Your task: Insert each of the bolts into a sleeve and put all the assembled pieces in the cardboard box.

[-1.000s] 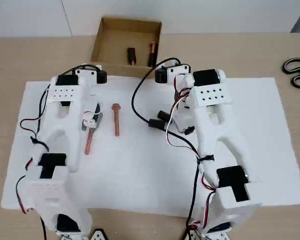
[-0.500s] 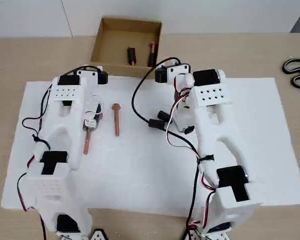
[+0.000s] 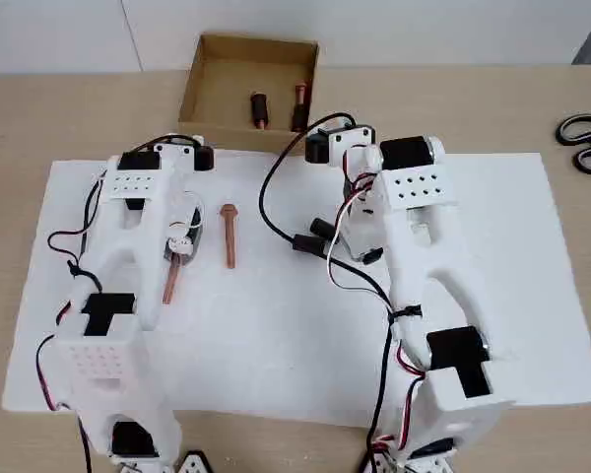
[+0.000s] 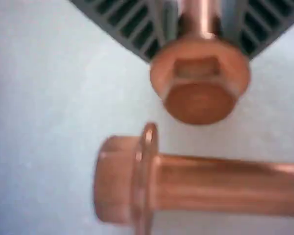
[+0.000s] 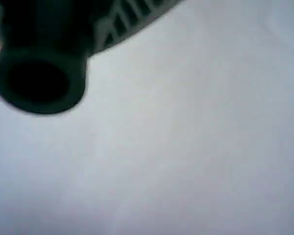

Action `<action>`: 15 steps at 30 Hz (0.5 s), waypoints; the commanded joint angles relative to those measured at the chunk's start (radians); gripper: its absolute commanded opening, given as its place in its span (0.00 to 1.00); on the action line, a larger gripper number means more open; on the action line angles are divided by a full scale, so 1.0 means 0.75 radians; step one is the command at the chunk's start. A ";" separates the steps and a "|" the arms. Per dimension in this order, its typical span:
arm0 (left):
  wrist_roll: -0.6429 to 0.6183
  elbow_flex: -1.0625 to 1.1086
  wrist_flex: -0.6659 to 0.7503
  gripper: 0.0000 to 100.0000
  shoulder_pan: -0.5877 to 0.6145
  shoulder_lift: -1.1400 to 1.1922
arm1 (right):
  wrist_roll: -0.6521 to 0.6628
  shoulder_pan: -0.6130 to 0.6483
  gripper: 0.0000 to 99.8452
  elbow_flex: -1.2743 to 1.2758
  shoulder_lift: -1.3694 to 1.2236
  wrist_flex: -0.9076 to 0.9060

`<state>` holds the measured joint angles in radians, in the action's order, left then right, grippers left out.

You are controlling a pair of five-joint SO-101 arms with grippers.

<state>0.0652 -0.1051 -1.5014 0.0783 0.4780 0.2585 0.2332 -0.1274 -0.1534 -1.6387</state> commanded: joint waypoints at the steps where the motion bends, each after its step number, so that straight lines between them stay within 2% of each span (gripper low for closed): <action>1: 0.004 -0.013 0.035 0.06 0.002 -0.008 | 0.014 -0.011 0.00 -0.004 0.081 0.021; 6: 0.004 -0.013 0.035 0.06 -0.002 0.004 | 0.014 -0.011 0.00 -0.004 0.081 0.021; 9: 0.004 -0.015 0.035 0.00 -0.004 0.035 | 0.014 -0.011 0.00 -0.004 0.081 0.021; 15: 0.004 -0.021 -0.020 0.00 -0.006 -0.043 | 0.014 -0.011 0.00 -0.004 0.081 0.021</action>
<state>0.0652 -0.1066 -1.4998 0.0736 0.4948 0.2585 0.2332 -0.1274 -0.1534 -1.6387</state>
